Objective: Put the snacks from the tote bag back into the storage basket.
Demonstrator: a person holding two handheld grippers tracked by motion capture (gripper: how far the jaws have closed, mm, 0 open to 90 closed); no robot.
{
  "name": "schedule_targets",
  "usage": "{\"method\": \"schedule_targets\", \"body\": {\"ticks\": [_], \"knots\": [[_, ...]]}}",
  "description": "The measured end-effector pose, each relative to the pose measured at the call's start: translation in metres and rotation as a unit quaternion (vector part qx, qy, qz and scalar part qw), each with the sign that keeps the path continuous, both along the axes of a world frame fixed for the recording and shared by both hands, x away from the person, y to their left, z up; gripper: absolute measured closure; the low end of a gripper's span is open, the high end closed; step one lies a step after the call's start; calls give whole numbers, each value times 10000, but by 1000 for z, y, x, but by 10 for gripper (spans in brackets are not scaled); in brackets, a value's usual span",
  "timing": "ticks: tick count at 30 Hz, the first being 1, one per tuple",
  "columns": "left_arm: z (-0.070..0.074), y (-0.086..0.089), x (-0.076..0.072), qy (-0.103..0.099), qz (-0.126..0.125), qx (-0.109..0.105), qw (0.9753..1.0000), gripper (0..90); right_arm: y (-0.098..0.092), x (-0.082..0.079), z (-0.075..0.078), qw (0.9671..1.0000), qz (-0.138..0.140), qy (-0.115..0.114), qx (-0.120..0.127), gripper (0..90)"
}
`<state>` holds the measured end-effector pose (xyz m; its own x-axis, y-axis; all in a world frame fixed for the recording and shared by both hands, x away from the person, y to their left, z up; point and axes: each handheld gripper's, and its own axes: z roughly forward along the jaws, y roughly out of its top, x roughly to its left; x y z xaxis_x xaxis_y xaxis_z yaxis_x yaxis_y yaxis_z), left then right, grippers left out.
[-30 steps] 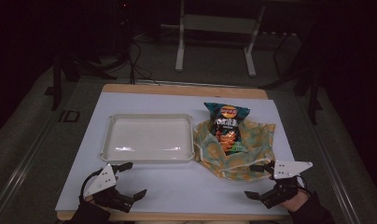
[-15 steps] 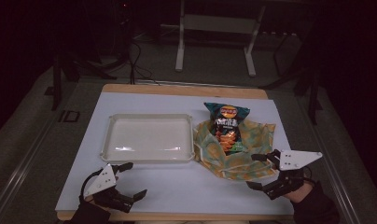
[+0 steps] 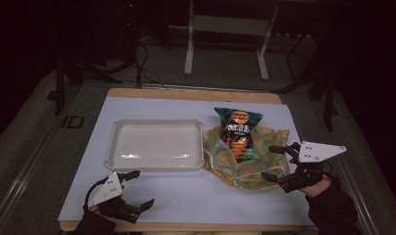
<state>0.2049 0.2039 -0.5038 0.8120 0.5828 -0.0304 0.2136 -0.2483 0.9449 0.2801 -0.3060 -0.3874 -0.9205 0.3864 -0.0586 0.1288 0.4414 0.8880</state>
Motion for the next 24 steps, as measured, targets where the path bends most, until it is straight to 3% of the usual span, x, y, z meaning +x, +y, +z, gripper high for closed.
{"method": "schedule_targets", "body": {"ticks": [16, 24], "knots": [[0, 0, 0, 1, 8, 22, 10000, 3, -4, 35, 15, 9985, -480, -229, 108, 156], [0, 0, 0, 3, 10, 40, 10000, 3, -8, 58, 15, 9971, -728, -198, 122, 169]]}}
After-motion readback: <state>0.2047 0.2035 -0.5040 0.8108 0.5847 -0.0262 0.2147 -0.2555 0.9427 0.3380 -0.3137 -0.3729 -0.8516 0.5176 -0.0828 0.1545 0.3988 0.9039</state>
